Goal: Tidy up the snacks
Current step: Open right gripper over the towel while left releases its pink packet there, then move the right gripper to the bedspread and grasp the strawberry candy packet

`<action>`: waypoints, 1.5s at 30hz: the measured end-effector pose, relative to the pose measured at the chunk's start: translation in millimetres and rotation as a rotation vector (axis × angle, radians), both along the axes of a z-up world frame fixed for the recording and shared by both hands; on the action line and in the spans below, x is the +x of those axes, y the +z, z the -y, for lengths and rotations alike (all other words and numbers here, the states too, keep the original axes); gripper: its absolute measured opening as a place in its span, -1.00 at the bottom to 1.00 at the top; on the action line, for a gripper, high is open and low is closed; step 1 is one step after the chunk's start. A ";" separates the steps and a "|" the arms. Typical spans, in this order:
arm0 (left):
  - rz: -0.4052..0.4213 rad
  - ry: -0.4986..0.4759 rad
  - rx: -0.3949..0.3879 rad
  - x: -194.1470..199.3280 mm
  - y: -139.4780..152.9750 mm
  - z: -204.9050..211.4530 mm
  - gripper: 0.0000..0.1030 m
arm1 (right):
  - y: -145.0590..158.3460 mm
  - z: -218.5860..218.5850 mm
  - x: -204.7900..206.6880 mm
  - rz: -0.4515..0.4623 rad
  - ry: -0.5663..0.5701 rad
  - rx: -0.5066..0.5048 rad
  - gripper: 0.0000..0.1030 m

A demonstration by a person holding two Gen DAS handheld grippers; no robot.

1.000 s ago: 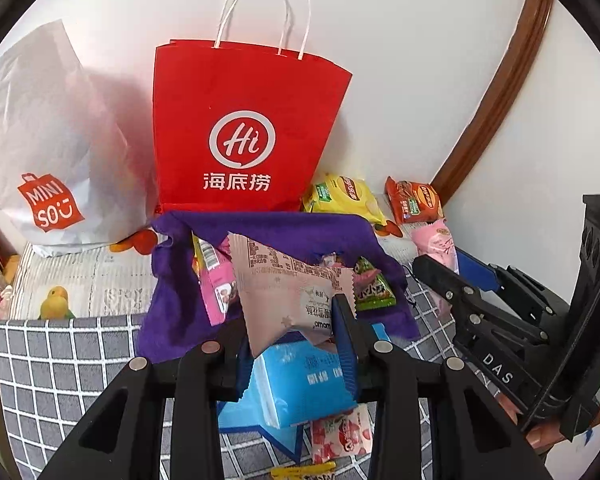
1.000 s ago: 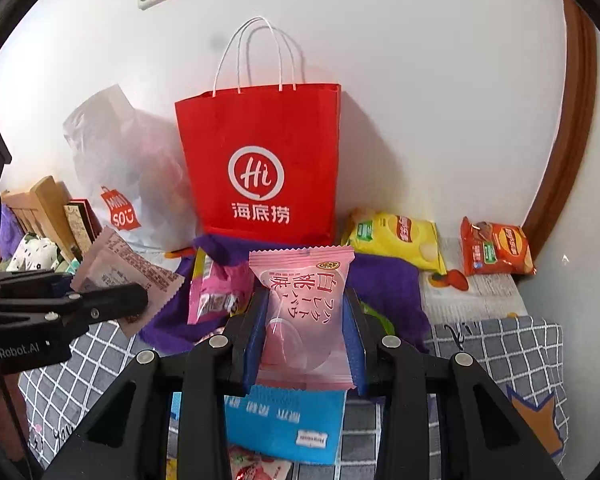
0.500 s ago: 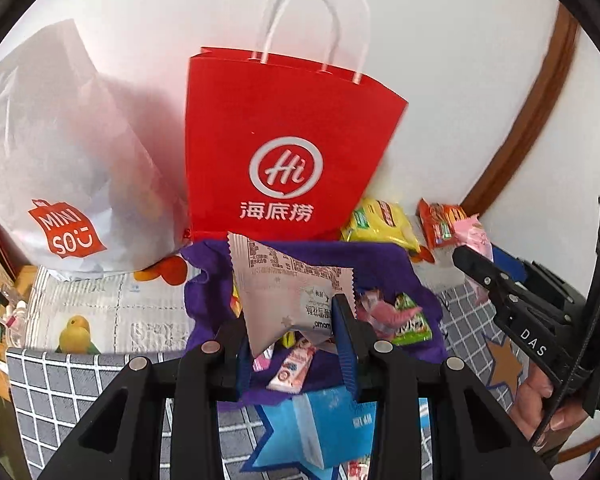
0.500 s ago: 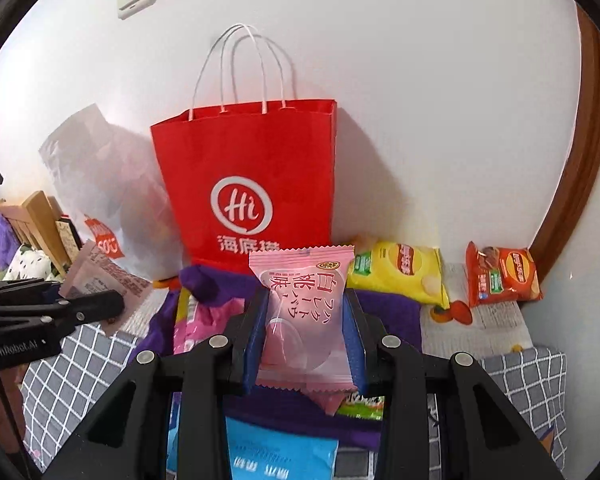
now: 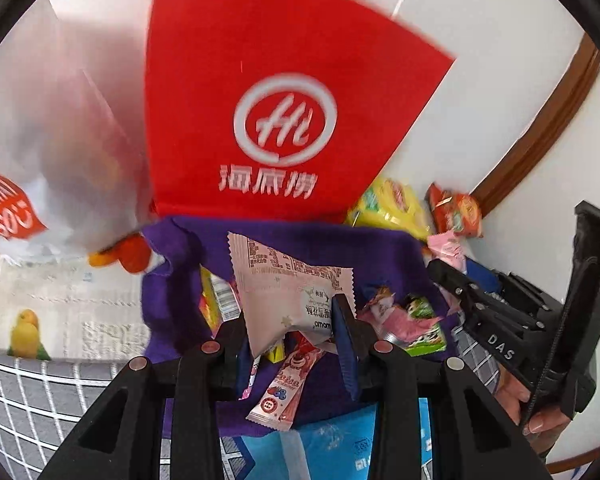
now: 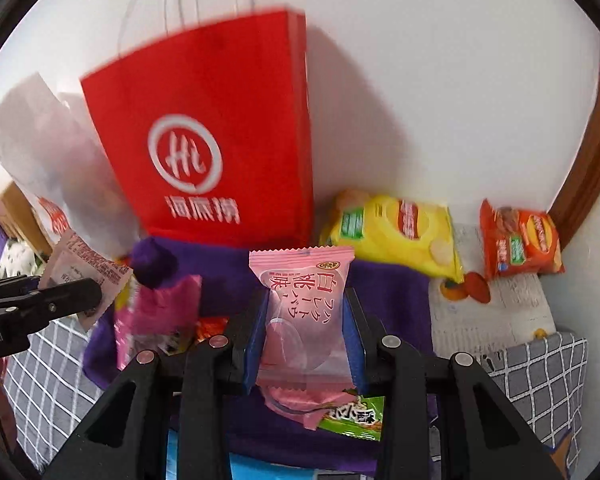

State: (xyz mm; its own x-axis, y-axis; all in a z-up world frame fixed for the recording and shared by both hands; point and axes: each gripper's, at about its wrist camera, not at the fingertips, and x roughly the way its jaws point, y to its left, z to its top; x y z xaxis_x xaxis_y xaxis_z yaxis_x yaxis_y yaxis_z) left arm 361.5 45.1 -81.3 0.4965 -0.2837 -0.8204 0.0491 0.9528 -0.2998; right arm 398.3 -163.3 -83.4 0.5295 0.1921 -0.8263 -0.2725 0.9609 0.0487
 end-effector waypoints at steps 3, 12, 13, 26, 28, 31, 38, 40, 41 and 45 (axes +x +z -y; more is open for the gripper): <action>-0.019 -0.015 0.005 2.2 -10.1 4.8 -0.35 | -15.0 -1.7 4.8 -0.031 0.004 -0.020 -0.30; -0.093 -0.040 0.024 7.6 -35.1 17.3 -0.35 | -57.4 -6.2 16.5 -0.107 -0.029 -0.066 -0.29; -0.096 -0.040 0.026 7.9 -36.9 18.0 -0.35 | -57.6 -5.7 16.6 -0.107 -0.030 -0.072 -0.29; -0.116 -0.056 -0.013 12.4 -48.0 21.6 -0.39 | -50.2 2.9 17.3 -0.156 -0.012 -0.031 -0.04; -0.113 -0.059 -0.021 12.9 -48.4 21.8 -0.39 | -47.1 2.9 16.7 -0.155 -0.007 -0.024 0.04; -0.109 -0.060 -0.025 14.1 -48.7 21.7 -0.39 | -40.6 2.1 14.0 -0.154 -0.001 -0.024 0.09; -0.103 -0.057 -0.029 12.8 -45.0 18.8 -0.39 | -13.3 3.0 3.5 -0.075 -0.001 -0.021 0.11; -0.088 -0.060 -0.024 12.0 -41.8 18.6 -0.35 | -5.6 4.8 1.2 -0.058 -0.009 -0.008 0.11; -0.084 -0.060 -0.030 11.5 -39.7 18.0 -0.34 | -1.2 5.6 -0.3 -0.049 -0.012 0.002 0.11; -0.071 -0.064 -0.061 8.8 -29.8 15.5 -0.03 | 16.8 8.3 -8.3 0.004 -0.024 0.028 0.11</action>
State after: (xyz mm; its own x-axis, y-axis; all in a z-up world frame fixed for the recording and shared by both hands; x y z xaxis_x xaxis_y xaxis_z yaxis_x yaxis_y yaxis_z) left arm 370.3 29.6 -111.1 0.4167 -0.3637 -0.8331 0.0862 0.9281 -0.3621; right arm 390.0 -171.5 -66.6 0.5375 0.2025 -0.8186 -0.2495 0.9655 0.0750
